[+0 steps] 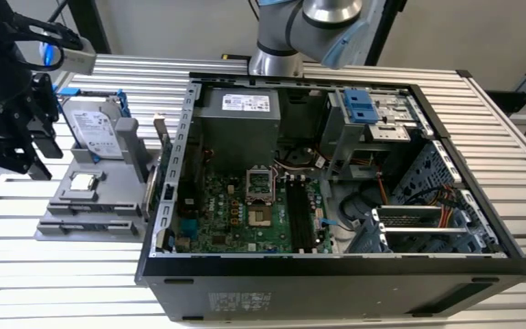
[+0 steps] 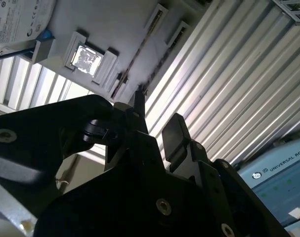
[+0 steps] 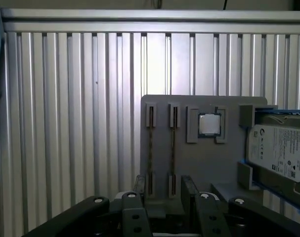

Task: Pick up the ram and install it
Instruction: 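Pick up the ram and move it above insertion slot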

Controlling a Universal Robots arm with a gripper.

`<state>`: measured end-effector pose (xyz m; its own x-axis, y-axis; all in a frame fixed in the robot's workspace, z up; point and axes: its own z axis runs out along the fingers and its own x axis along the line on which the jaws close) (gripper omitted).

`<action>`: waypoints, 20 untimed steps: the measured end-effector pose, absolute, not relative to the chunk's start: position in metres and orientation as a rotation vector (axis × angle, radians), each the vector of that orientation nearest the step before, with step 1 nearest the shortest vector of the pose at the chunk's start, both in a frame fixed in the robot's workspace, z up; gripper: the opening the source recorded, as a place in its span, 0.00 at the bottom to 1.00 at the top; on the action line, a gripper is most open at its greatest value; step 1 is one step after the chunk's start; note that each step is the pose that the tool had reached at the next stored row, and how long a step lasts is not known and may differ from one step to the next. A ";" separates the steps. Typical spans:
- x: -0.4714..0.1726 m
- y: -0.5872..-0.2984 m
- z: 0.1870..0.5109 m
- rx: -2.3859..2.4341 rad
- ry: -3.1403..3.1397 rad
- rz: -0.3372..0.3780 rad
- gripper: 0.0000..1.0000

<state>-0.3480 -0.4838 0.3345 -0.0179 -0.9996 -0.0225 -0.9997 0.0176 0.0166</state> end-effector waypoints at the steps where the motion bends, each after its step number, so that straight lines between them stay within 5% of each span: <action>1: -0.348 -0.484 0.333 -2.199 2.239 0.043 1.00; 20: -0.348 -0.483 0.310 -2.195 2.245 0.042 1.00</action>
